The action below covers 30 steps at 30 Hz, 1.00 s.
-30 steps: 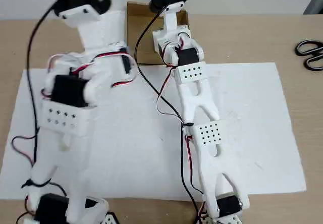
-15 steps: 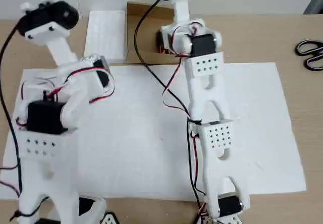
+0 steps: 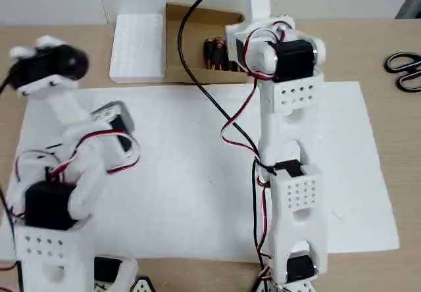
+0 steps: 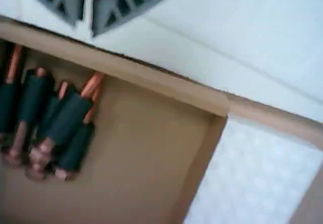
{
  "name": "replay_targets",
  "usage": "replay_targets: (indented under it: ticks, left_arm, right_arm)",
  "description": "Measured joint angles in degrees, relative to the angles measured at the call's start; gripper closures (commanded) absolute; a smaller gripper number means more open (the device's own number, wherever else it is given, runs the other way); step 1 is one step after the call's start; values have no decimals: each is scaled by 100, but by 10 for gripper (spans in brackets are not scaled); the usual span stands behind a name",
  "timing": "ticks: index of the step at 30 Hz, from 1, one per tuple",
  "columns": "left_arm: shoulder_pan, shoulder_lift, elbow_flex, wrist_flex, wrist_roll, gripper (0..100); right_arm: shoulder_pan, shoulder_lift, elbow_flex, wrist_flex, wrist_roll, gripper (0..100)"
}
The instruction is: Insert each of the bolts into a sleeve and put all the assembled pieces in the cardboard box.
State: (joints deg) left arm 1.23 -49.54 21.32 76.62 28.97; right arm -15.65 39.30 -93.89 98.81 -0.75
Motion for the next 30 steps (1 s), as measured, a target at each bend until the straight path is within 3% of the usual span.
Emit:
replay_targets:
  ticks: [4, 16, 22, 30]
  left_arm:
    - [-404, -343, 404, -176, 0, 994]
    - [-457, -1433, 1723, -536, 0, 994]
    - [-457, -2013, 2374, -835, 0, 994]
    - [-457, -2725, 2892, -853, 0, 994]
  right_arm:
    - [18, -589, 0, 26, 0, 995]
    - [870, -2426, 369, 44, 281, 995]
    - [1310, -3815, 2022, 44, 334, 995]
    - [1371, -6347, 5547, 44, 334, 993]
